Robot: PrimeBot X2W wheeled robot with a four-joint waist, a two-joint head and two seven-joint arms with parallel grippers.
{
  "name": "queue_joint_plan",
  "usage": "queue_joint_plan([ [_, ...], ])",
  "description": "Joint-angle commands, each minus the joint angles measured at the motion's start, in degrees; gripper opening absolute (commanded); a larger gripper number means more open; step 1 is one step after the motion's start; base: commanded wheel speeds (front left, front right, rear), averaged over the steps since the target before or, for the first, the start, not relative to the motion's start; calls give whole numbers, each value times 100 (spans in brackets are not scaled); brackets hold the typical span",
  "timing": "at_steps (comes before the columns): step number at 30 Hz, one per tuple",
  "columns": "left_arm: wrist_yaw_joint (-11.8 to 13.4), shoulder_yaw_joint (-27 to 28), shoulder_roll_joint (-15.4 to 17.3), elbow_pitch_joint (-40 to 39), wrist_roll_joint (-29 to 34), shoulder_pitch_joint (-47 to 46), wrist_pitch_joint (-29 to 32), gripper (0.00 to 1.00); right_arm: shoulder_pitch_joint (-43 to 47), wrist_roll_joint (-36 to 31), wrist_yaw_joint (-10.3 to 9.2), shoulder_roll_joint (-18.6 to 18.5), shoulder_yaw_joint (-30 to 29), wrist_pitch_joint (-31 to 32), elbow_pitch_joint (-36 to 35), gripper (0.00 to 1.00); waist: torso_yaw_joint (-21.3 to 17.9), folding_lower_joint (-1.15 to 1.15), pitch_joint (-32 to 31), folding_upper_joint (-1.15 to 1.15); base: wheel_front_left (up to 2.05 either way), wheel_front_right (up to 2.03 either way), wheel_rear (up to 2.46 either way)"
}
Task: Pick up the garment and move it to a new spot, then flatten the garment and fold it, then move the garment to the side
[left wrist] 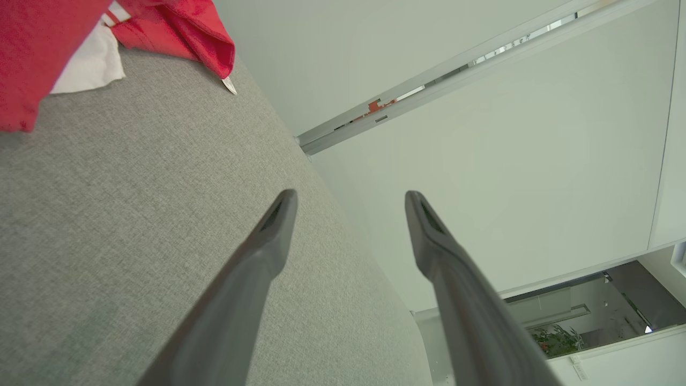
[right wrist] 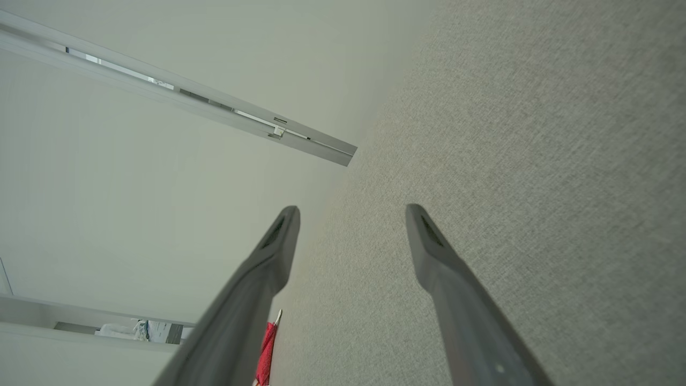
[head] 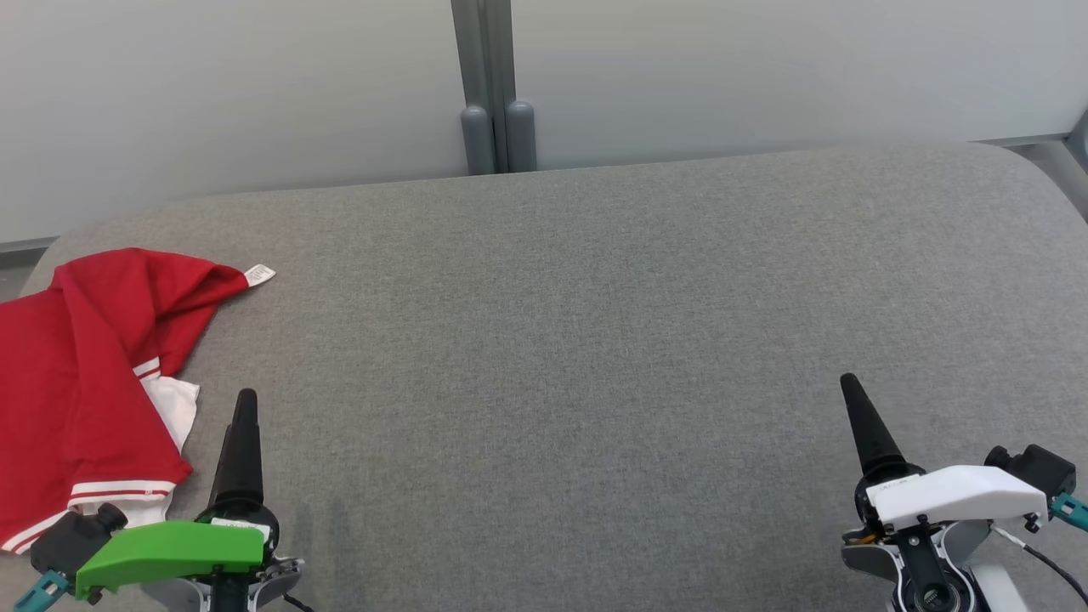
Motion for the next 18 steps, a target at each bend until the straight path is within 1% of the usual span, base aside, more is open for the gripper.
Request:
queue_joint_plan([
  [1,-12,0,37,-147,281,-41,-54,100,-70,-258,2,-50,61,-60,-129,100,-2,0,0,0,0,0,0],
  [7,-13,24,19,-330,1050,17,-184,100,-50,-941,2,-118,266,-192,-255,100,-14,0,-3,0,0,0,0],
  [14,-15,-76,17,-453,1651,100,-327,100,-7,-1665,3,-143,398,-335,-373,100,-22,0,-32,0,0,0,0],
  [18,-16,-145,20,-538,2146,142,-400,100,8,-2041,3,-163,486,-410,-404,100,-28,0,-45,0,0,0,0],
])
